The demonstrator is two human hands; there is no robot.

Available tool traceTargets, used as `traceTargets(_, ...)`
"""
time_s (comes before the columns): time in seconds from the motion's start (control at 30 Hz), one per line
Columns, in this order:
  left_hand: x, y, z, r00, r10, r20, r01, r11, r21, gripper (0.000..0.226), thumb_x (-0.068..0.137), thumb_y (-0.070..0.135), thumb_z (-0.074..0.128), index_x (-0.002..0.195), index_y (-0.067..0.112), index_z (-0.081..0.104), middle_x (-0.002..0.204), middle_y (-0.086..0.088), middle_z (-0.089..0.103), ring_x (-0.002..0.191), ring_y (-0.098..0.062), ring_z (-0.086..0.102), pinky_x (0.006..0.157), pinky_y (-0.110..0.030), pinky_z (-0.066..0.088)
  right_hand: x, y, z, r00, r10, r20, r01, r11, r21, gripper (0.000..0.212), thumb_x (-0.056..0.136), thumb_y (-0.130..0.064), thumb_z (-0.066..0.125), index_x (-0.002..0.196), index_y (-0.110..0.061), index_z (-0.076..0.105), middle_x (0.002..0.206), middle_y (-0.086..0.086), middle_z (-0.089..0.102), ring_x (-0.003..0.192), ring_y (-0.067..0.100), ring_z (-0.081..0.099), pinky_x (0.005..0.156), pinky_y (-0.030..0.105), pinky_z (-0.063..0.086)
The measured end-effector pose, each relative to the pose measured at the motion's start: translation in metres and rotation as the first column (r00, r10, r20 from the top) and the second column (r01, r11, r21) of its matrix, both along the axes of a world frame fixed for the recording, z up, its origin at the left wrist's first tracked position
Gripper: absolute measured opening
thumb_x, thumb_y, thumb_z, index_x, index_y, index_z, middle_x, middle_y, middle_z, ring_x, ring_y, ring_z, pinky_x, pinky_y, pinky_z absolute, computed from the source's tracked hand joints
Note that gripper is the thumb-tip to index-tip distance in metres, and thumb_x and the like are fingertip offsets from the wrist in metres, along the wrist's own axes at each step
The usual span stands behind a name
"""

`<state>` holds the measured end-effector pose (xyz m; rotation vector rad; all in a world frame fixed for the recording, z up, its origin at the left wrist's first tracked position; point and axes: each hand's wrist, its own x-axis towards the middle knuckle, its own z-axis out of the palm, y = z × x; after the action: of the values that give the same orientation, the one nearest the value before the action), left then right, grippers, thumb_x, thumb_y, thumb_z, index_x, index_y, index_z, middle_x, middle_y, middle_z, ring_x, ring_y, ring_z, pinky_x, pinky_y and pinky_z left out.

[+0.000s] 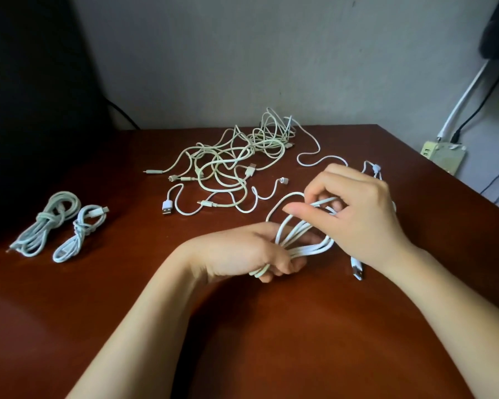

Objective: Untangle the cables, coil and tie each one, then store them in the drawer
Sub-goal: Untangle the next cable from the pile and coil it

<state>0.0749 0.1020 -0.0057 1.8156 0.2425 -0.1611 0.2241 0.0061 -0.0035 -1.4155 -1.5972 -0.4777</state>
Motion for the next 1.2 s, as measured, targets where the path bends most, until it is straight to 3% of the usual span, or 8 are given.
traceTargets(0.27,-0.002,0.001,0.002,0.988,0.049,0.149,-0.055,0.998,0.041,0.057,0.089,0.033,0.048,0.115,-0.018,0.046,0.072,0.002,0.040,0.060,-0.009,0.028,0.055,-0.017,0.029,0.007,0.002,0.003,0.955,0.047,-0.291,-0.069,0.996,-0.064,0.026,0.080,-0.036,0.068,0.061,-0.021,0.059,0.056,-0.001,0.054,0.054,0.010,0.046,0.054,0.017,0.035)
traceTargets(0.37,-0.003,0.001,0.005,0.972,0.113,0.204,-0.117,0.993,0.008,0.059,0.088,0.038,0.049,0.109,-0.017,0.048,0.075,-0.005,0.033,0.059,-0.011,0.023,0.051,-0.015,0.027,0.010,0.003,0.004,0.903,0.030,-0.428,-0.095,0.987,-0.132,0.026,0.084,-0.033,0.071,0.061,-0.022,0.062,0.055,-0.007,0.057,0.049,0.004,0.046,0.051,0.015,0.035)
traceTargets(0.5,-0.003,0.002,0.009,0.936,0.236,0.263,-0.209,0.970,-0.127,0.050,0.091,0.048,0.048,0.097,0.000,0.063,0.069,-0.003,0.035,0.058,-0.012,0.017,0.047,-0.015,0.021,0.011,0.004,0.002,0.899,-0.015,-0.438,-0.086,0.974,-0.210,0.034,0.092,-0.028,0.060,0.058,-0.029,0.059,0.045,-0.012,0.047,0.044,0.007,0.039,0.047,0.031,0.034)
traceTargets(0.6,-0.001,0.001,0.013,0.889,0.363,0.281,-0.302,0.923,-0.237,0.052,0.087,0.052,0.037,0.095,0.013,0.070,0.060,0.002,0.039,0.055,-0.011,0.018,0.044,-0.017,0.018,0.009,0.004,-0.001,0.901,-0.016,-0.433,-0.118,0.952,-0.282,0.040,0.096,-0.025,0.052,0.056,-0.020,0.052,0.046,-0.009,0.047,0.043,0.006,0.038,0.048,0.024,0.033)
traceTargets(0.7,0.002,0.005,0.010,0.819,0.492,0.296,-0.413,0.862,-0.293,0.065,0.099,0.048,0.028,0.094,-0.007,0.062,0.055,0.000,0.041,0.050,-0.010,0.021,0.042,-0.017,0.021,0.007,0.003,-0.003,0.924,0.004,-0.383,-0.125,0.948,-0.291,0.044,0.098,-0.017,0.050,0.055,-0.025,0.050,0.049,-0.004,0.048,0.042,0.008,0.038,0.046,0.026,0.032)
traceTargets(0.8,0.004,0.008,0.009,0.757,0.579,0.303,-0.476,0.806,-0.351,0.061,0.102,0.041,0.027,0.090,-0.009,0.060,0.052,0.000,0.042,0.046,-0.009,0.024,0.040,-0.016,0.023,0.004,0.002,-0.003,0.962,0.026,-0.272,-0.111,0.947,-0.300,0.034,0.094,-0.023,0.048,0.065,-0.037,0.056,0.057,-0.009,0.053,0.046,0.010,0.044,0.047,0.023,0.034)
traceTargets(1.0,0.007,0.011,0.007,0.667,0.694,0.270,-0.479,0.678,-0.558,0.037,0.103,0.031,0.033,0.086,0.005,0.054,0.055,-0.003,0.044,0.046,-0.007,0.024,0.041,-0.015,0.023,0.003,0.003,-0.010,0.997,0.017,-0.072,-0.036,0.961,-0.275,0.012,0.087,-0.026,0.061,0.087,-0.017,0.068,0.059,-0.003,0.052,0.061,0.015,0.049,0.054,0.020,0.039)
traceTargets(1.2,0.005,0.023,0.004,0.508,0.847,0.157,-0.527,0.450,-0.721,0.040,0.102,0.032,0.039,0.084,0.003,0.060,0.055,-0.002,0.045,0.044,-0.005,0.033,0.039,-0.014,0.030,-0.004,0.002,-0.012,0.978,0.021,0.209,0.046,0.950,-0.309,0.034,0.085,-0.034,0.051,0.106,-0.015,0.069,0.055,-0.015,0.051,0.054,0.012,0.047,0.048,0.026,0.044)
